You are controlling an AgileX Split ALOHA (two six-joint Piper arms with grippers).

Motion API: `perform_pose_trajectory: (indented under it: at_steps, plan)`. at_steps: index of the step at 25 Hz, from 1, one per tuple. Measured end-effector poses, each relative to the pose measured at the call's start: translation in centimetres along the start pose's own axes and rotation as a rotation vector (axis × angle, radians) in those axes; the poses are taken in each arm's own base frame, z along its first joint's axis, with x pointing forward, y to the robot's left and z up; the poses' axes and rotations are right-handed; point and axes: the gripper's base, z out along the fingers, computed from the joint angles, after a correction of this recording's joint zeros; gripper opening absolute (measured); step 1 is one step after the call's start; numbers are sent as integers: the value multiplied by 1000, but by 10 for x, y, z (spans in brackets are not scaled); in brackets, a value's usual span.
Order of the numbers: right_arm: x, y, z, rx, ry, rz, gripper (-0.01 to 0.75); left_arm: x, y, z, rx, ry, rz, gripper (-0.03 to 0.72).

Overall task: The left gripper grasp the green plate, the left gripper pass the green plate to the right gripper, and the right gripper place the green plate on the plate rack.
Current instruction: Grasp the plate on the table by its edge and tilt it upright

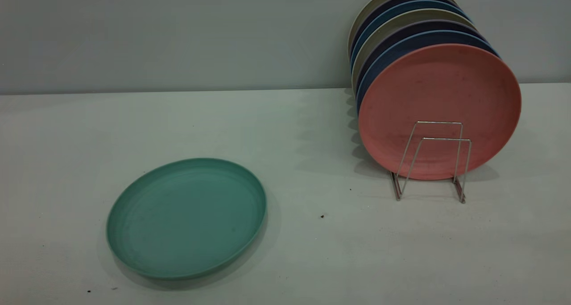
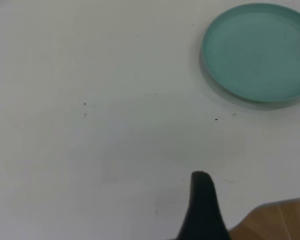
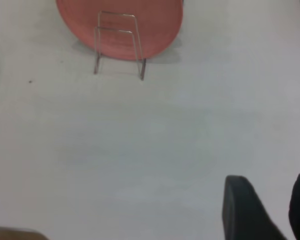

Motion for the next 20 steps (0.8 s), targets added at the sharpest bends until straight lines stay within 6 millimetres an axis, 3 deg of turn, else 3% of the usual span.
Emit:
perform_pose_trajectory:
  at_steps: [5,9,15,20]
  plan:
    - [-4,1,0,-19,4,10,248,-6,1,-1,-11,-23,-9,582]
    - [-34,0,8,-27,18,-1,317,-30,6,5,-15,3,-32,582]
    - [-79,-3,42,-44,79,-10,465,-83,14,43,6,159,-47,582]
    - [-106,-1,80,-106,109,11,493,-132,15,83,78,221,-104,582]
